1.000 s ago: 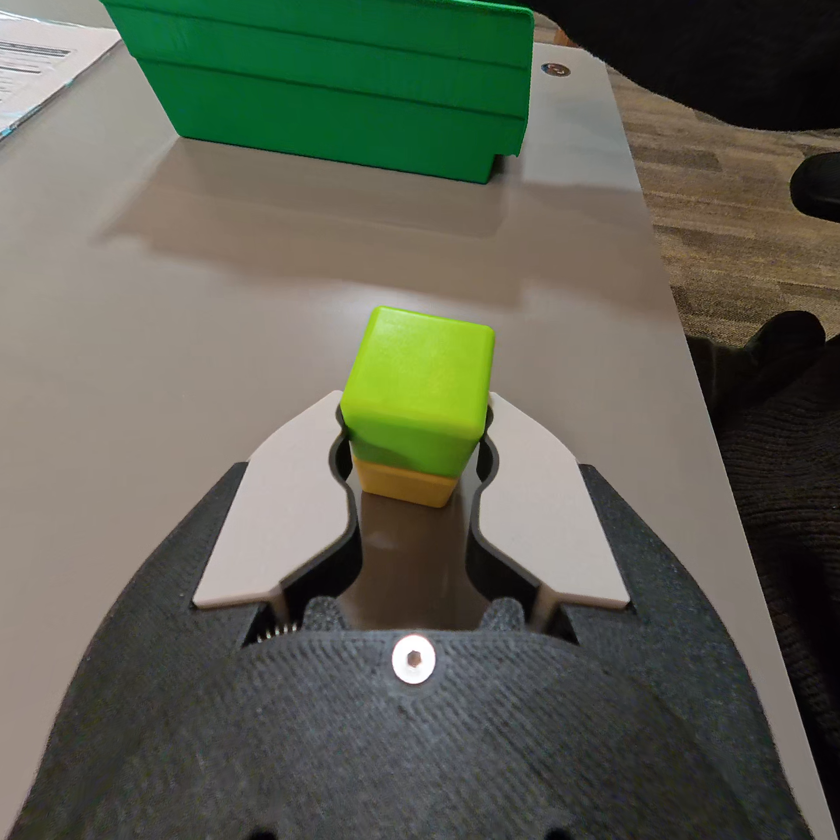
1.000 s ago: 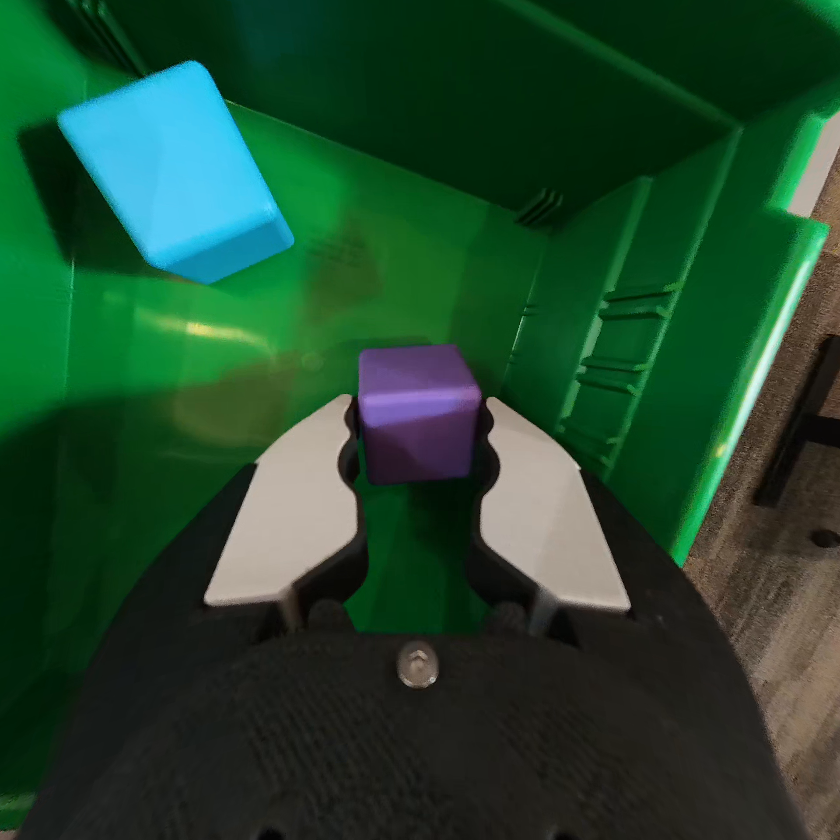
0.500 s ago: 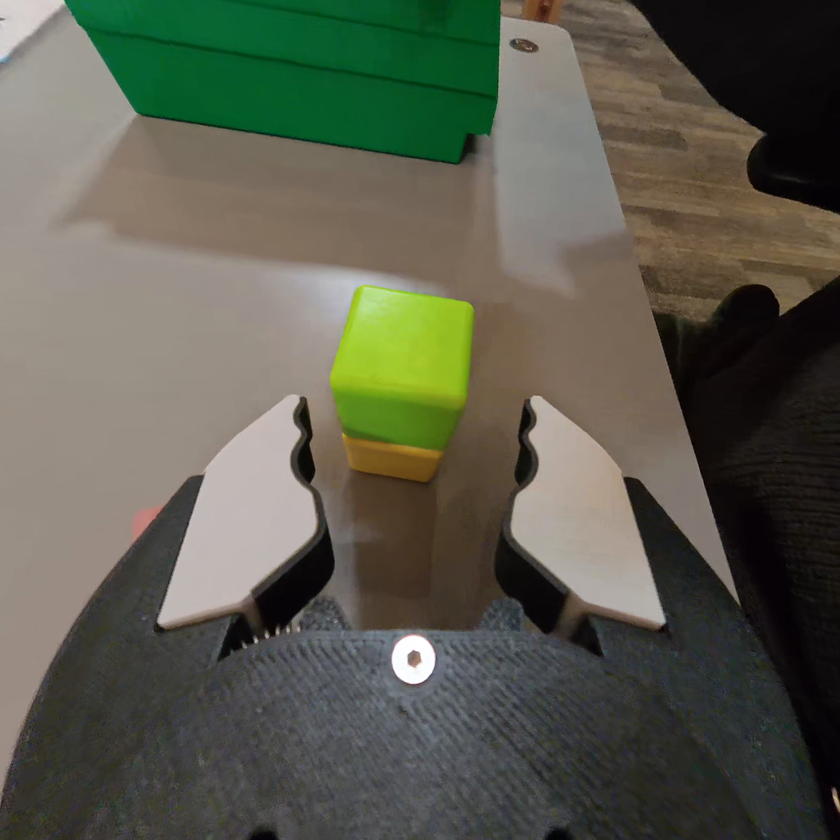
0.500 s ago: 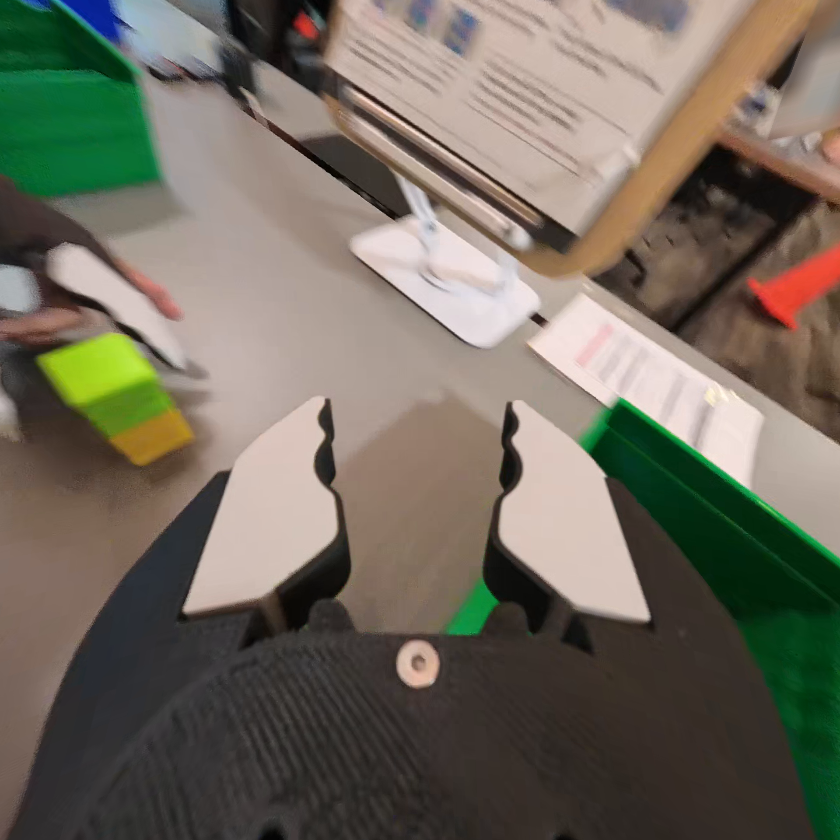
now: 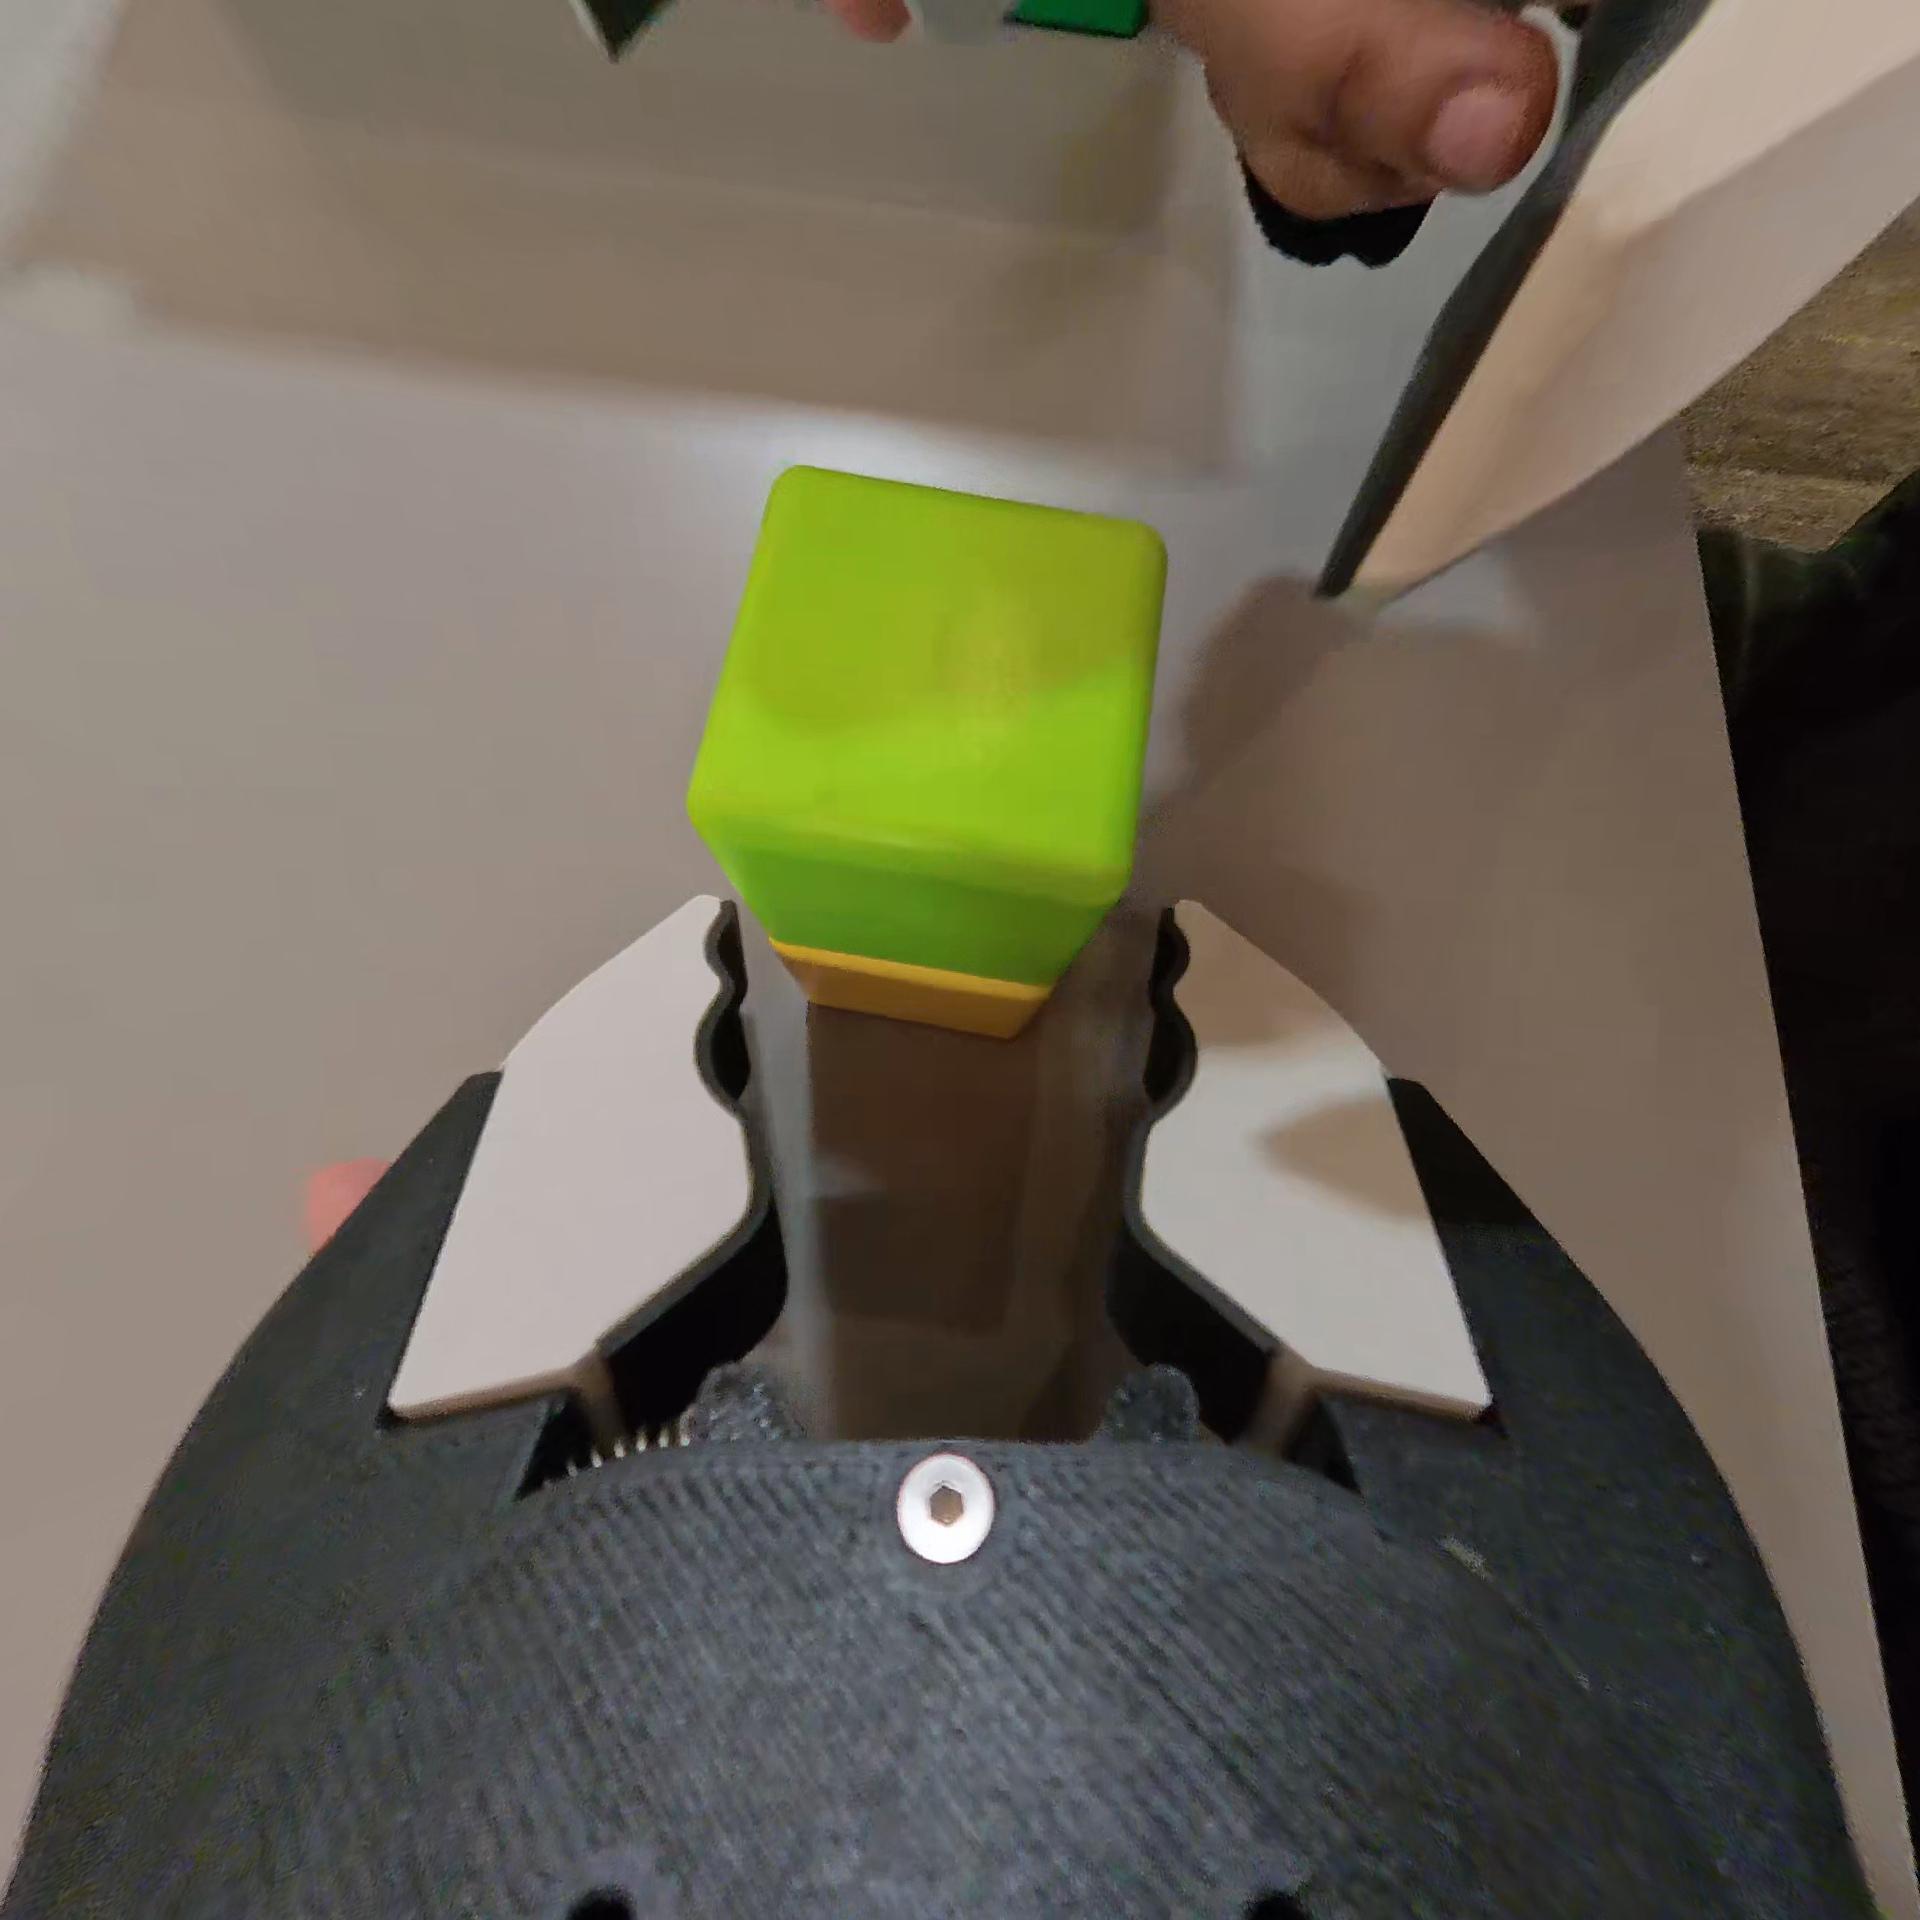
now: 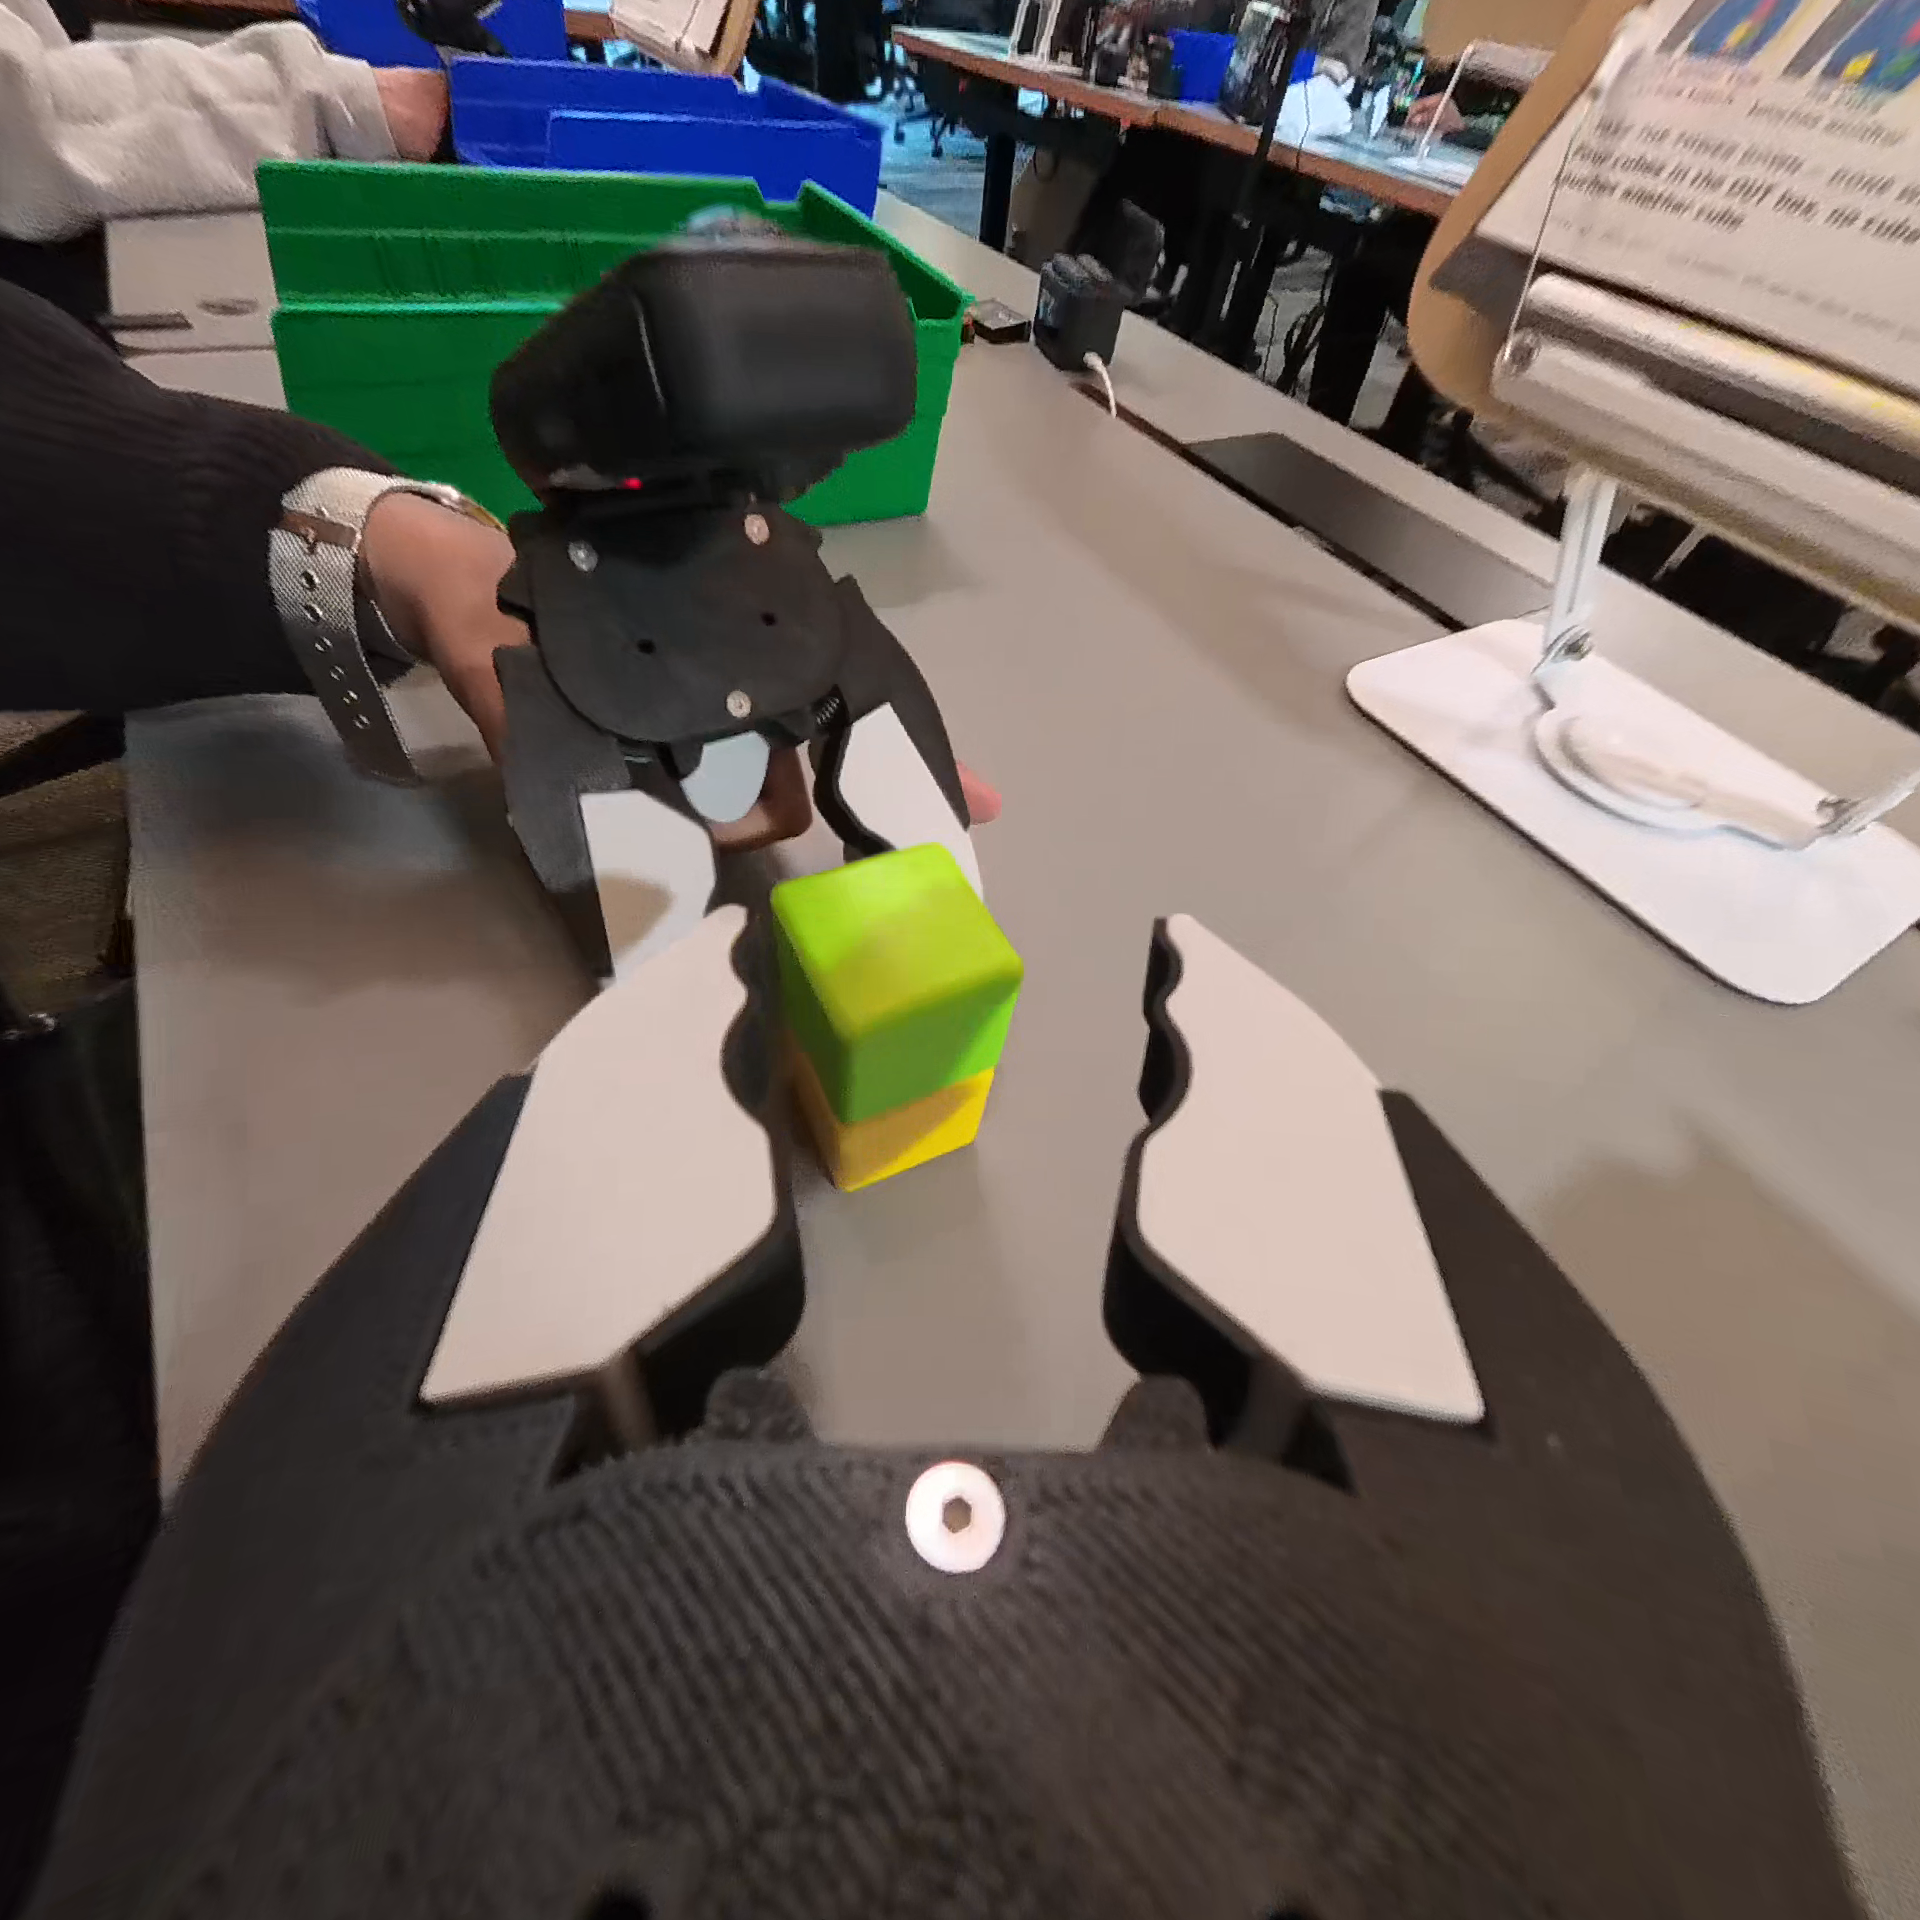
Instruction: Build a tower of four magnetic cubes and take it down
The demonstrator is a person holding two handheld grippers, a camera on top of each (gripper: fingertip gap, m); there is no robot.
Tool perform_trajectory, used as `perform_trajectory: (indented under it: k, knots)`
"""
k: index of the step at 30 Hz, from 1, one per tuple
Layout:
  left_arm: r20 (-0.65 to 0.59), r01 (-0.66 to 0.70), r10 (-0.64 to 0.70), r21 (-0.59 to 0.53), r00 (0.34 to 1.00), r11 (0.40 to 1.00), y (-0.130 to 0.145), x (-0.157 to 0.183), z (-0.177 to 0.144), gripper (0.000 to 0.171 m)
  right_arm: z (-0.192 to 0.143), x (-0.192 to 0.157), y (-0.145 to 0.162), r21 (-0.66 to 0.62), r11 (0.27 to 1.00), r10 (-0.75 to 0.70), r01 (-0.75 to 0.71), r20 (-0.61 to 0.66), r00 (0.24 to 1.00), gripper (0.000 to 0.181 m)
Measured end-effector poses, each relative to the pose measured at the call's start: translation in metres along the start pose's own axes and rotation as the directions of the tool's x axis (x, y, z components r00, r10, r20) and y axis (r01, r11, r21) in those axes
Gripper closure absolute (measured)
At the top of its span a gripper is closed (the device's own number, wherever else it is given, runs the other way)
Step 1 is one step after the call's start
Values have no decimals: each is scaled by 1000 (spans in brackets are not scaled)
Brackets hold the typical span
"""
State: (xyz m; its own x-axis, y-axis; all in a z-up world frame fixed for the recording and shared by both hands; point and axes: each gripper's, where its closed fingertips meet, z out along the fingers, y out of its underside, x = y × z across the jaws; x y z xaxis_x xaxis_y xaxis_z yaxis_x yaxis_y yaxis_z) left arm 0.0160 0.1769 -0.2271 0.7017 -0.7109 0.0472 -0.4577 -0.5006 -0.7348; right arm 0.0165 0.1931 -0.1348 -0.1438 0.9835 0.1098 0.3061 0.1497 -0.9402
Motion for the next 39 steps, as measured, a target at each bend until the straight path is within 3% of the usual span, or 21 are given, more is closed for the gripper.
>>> perform_trajectory:
  k: [10,14,17,25,26,33,39]
  knots:
    - [5,4,-4,-36,1000,999,4,-1,4,122,19,-8,24,-7,999,-33,33,72,997,107]
    - [4,2,-2,-40,1000,999,4,0,4,122,23,-13,26,10,1000,9,-11,123,992,112]
    - [4,4,-4,-40,1000,999,4,-1,4,122,21,-14,24,27,999,12,-16,136,991,126]
    - [-4,-4,4,-42,1000,999,4,1,5,122,27,-21,31,-29,1000,6,-1,181,983,117]
    - [-7,-8,8,-42,1000,999,4,2,5,122,28,-19,32,-37,999,10,-3,170,985,124]
    - [8,-13,14,-46,1000,999,5,1,5,122,28,-15,32,-38,999,16,-11,141,990,127]
    - [11,-28,29,-48,1000,998,5,2,5,122,21,11,21,-12,999,-50,49,-38,998,130]
